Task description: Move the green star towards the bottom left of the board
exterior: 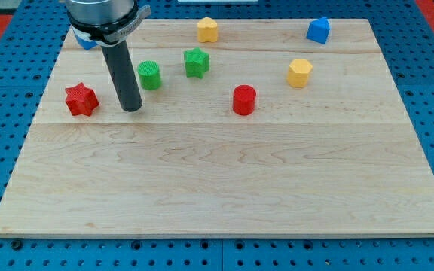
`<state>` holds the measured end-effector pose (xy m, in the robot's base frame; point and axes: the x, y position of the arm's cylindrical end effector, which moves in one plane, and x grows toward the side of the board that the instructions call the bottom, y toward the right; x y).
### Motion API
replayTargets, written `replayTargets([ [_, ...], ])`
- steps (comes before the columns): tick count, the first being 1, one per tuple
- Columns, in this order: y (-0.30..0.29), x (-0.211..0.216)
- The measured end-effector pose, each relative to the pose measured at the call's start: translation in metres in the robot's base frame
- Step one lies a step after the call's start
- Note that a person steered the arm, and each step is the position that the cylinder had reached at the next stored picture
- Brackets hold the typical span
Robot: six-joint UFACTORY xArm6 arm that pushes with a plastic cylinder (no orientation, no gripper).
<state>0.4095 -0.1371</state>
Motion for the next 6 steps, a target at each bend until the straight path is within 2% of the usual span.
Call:
replayTargets([
  [2, 0.042, 0.003],
  [3, 0.079, -0.036],
  [4, 0.172, -0.069],
  [5, 0.237, -0.084],
  [6, 0.299, -0.077],
])
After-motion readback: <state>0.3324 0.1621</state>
